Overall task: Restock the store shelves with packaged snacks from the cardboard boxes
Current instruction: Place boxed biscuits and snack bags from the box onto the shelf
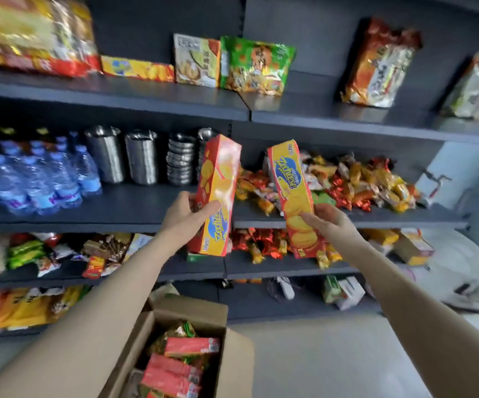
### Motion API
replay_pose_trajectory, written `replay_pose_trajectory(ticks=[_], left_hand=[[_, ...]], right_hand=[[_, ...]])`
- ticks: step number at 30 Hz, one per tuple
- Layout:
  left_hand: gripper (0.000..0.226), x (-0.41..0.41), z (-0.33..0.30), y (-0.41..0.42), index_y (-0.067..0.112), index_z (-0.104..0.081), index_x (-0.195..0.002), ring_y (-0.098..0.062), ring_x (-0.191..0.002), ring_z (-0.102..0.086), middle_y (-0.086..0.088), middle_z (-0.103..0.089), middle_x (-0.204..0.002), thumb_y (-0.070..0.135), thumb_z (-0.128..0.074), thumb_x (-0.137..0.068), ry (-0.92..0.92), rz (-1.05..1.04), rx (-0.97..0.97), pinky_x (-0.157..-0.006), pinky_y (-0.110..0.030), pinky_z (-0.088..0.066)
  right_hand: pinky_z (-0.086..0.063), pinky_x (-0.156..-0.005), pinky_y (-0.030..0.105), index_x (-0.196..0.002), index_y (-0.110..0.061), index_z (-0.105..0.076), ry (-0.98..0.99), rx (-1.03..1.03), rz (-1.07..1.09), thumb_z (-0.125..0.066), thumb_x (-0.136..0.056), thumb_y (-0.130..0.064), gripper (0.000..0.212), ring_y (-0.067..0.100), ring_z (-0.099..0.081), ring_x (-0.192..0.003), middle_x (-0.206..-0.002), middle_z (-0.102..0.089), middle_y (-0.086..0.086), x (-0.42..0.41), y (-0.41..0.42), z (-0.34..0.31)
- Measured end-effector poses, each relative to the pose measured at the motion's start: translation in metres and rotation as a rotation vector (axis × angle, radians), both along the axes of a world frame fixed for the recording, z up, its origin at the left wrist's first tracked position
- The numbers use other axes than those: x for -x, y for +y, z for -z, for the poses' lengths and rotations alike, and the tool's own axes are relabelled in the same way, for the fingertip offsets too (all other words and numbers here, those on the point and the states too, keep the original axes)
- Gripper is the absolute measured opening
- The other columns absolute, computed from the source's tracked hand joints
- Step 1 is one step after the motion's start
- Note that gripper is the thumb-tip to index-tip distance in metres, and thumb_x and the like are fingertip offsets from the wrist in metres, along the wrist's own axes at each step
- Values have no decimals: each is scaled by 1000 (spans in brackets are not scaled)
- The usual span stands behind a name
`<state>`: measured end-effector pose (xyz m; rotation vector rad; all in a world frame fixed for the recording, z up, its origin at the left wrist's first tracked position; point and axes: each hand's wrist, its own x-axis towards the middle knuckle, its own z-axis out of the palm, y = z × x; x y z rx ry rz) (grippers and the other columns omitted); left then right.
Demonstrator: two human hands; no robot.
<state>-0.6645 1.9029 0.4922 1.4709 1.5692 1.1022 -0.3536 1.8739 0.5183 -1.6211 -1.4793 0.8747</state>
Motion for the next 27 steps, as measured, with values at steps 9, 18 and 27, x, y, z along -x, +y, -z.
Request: replay_pose_trajectory(ticks=[9, 18, 27], left_hand=[[48, 91, -79, 49, 21, -56, -106, -17, -100, -64, 6, -66, -105, 60, -70, -81, -104, -303, -198, -91, -36, -50], [44, 144, -122, 86, 18, -53, -109, 0, -85, -56, 14, -59, -97, 55, -65, -87, -55, -458, -207, -67, -23, -41], [55, 176, -148, 157, 15, -54, -112, -14, -90, -59, 4, -61, -102, 62, -64, -85, -22, -685, -163, -82, -36, -48]], right_hand=[[-52, -83, 27, -129, -19, -59, -160, -331, -186, -68, -92, -46, 47, 17, -66, -104, -110, -68, -4, 75, 103, -81], [-46, -99, 44, -143, -28, -49, -418, -582, -220, -64, -92, -51, 57, 26, -55, -120, -135, -58, 3, 145, 224, -162], [-49, -96, 42, -140, -23, -54, -560, -584, -328, -62, -91, -54, 58, 35, -57, -122, -135, -60, 9, 237, 379, -193]])
